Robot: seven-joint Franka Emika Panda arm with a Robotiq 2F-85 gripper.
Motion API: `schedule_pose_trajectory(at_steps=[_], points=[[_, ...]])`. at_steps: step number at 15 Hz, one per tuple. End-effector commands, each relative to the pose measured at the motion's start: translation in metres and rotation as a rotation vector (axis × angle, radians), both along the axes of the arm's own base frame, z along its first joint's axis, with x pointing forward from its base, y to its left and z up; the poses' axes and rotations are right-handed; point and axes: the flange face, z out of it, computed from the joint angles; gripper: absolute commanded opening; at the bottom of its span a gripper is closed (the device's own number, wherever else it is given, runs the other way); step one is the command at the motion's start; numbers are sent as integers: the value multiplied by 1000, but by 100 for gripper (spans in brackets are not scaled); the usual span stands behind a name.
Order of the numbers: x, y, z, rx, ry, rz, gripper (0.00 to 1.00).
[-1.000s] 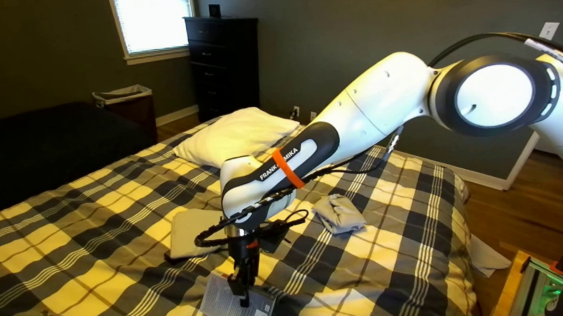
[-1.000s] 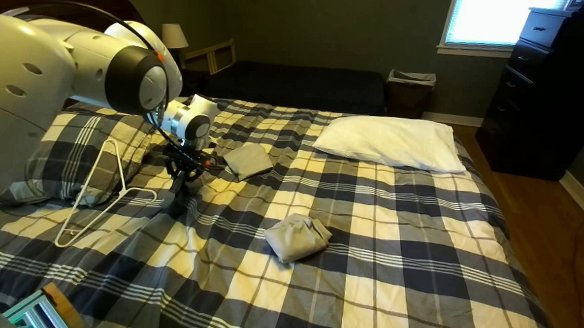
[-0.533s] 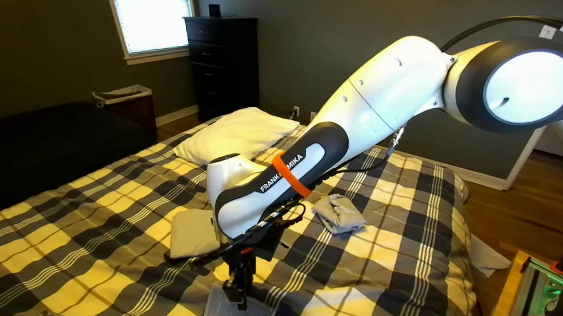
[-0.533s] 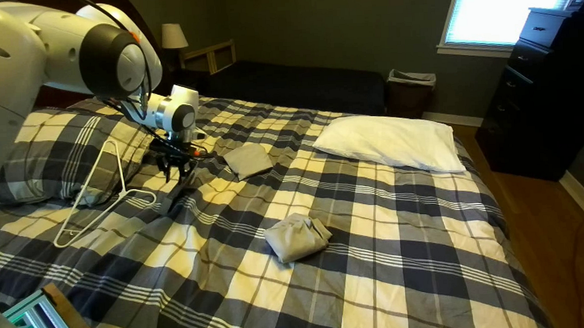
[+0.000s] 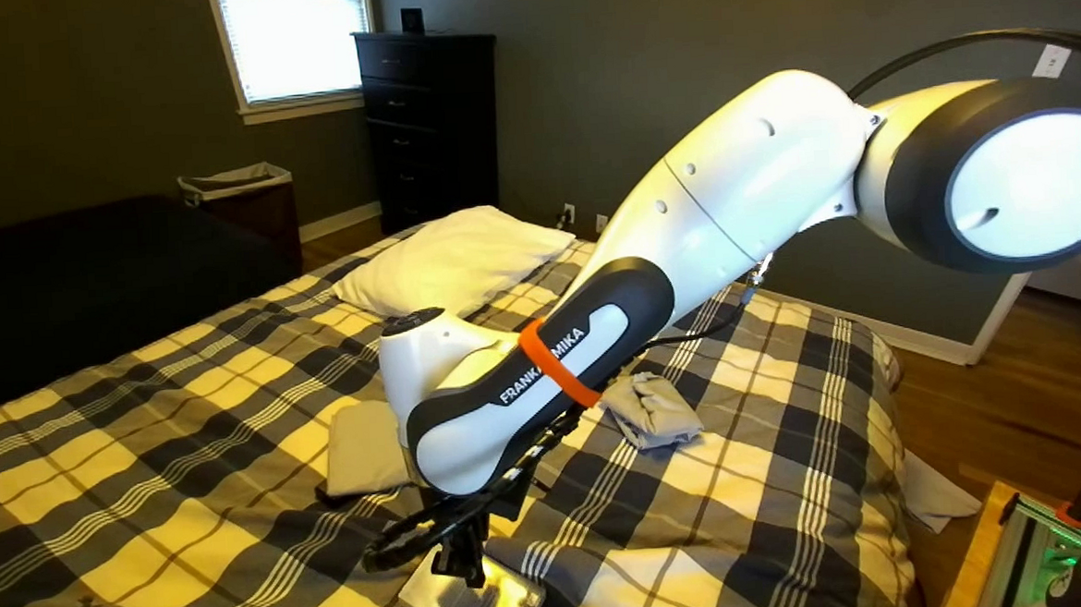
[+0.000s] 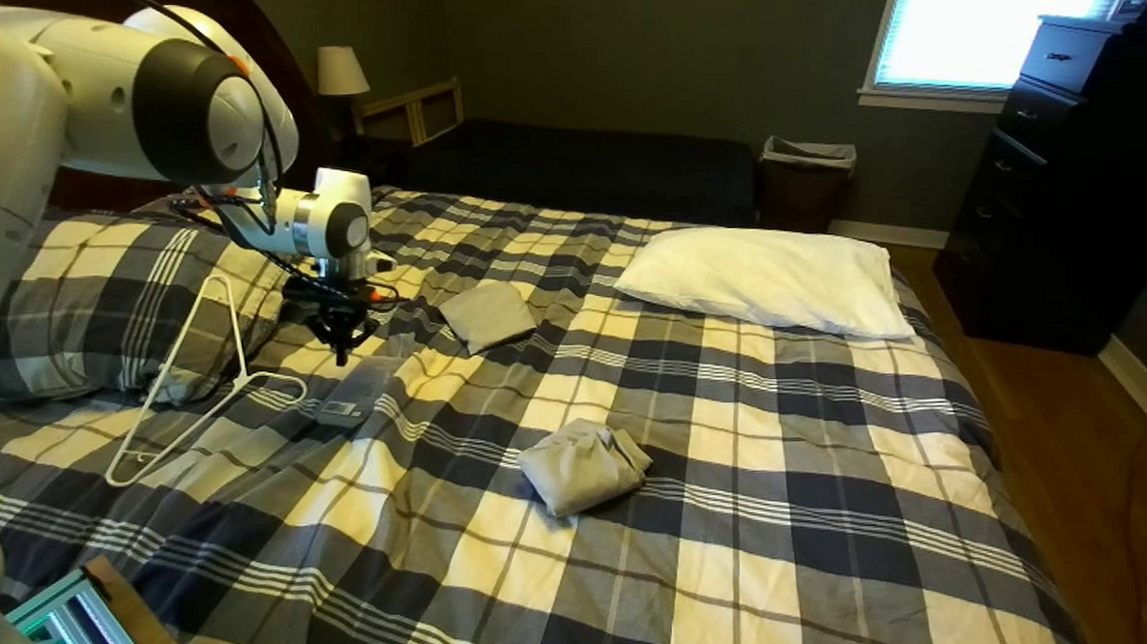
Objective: Put the book on the grey cloth on the right
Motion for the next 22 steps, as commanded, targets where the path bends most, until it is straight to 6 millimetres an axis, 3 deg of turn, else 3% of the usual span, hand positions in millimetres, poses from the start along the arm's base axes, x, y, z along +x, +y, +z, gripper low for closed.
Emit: schedule_pose_trajectory(at_steps=[1, 5, 10, 14, 18, 22], points=[[4, -8, -8, -55, -5, -54, 33], [21, -28, -18, -1, 16, -100, 64], [44, -58, -48, 57, 52, -171, 100], [43, -62, -58, 76, 72, -195, 100], [8, -32, -46, 58, 10, -174, 99], [-7, -3, -46, 52, -50, -183, 100]])
